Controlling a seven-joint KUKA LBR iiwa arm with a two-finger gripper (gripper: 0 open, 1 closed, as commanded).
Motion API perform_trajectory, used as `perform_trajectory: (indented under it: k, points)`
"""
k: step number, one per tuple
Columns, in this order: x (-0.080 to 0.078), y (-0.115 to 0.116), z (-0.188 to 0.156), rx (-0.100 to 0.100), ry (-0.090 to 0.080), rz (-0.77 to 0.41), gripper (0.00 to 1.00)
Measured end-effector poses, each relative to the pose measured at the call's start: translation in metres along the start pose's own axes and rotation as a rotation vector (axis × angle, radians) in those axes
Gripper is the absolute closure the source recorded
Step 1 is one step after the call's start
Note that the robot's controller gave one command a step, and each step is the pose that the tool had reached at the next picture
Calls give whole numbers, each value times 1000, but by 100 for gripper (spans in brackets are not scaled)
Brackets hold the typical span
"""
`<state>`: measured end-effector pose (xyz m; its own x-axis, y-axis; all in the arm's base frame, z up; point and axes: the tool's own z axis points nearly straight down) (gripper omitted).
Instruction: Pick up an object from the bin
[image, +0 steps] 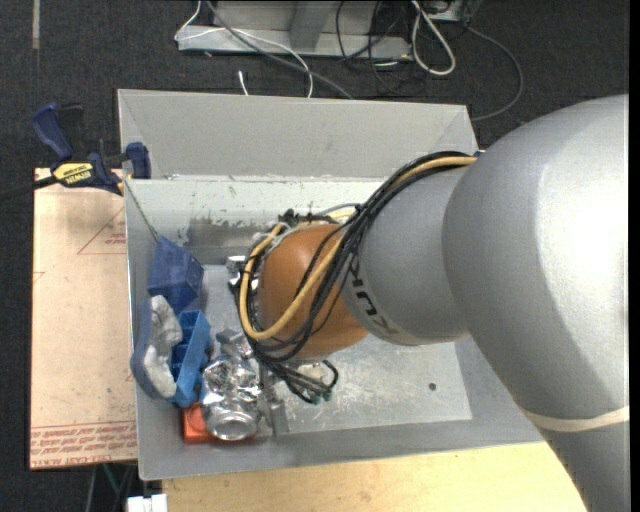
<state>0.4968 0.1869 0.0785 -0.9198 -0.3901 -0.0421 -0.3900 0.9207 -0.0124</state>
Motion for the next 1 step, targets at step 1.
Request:
perform_trajectory:
  k: [1]
  points:
    - [-6, -5, 3, 6, -21, -177, 0]
